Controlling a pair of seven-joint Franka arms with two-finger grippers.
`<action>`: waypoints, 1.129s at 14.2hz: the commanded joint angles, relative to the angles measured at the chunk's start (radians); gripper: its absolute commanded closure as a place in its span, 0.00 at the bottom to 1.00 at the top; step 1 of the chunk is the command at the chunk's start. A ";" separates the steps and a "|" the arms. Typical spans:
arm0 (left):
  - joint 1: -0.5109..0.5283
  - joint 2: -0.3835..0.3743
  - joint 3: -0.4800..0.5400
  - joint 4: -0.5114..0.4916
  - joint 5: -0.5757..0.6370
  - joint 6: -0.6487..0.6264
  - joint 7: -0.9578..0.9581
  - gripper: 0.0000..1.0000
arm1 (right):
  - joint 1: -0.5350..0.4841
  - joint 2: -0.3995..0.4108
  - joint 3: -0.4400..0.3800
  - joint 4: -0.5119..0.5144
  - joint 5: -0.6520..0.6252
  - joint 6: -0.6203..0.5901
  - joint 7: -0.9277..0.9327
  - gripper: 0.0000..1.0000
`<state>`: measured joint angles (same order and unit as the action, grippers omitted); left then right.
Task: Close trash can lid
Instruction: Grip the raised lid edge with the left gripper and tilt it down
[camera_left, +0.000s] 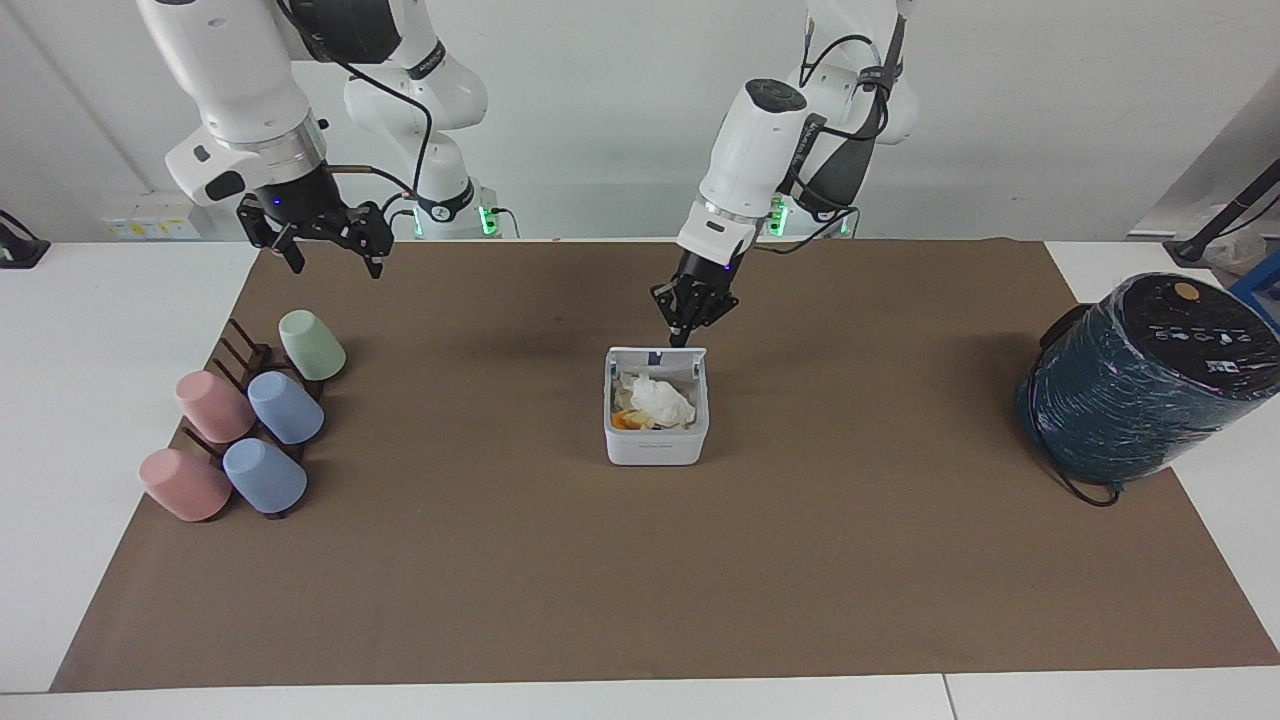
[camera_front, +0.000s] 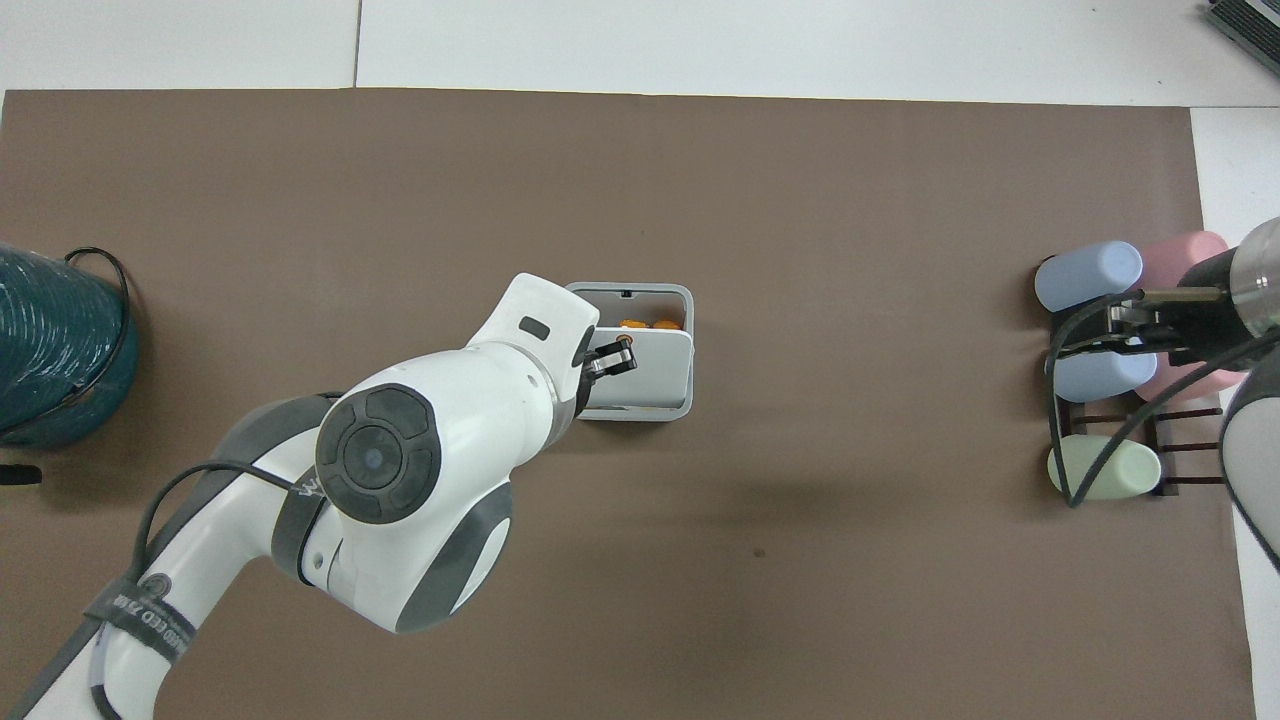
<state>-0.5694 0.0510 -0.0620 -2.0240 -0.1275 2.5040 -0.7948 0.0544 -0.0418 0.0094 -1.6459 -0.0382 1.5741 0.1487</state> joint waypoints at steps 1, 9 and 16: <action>0.042 0.059 -0.001 0.053 -0.021 0.074 -0.003 1.00 | -0.002 -0.024 -0.008 -0.026 0.031 0.009 -0.029 0.00; 0.040 0.211 -0.001 0.116 -0.026 0.176 -0.003 0.99 | -0.002 -0.024 -0.008 -0.026 0.031 0.009 -0.029 0.00; 0.029 0.271 -0.001 0.114 -0.024 0.188 0.006 0.98 | -0.002 -0.024 -0.008 -0.026 0.031 0.009 -0.029 0.00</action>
<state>-0.5282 0.2778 -0.0624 -1.9192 -0.1373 2.6812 -0.7951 0.0544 -0.0419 0.0094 -1.6462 -0.0382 1.5741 0.1487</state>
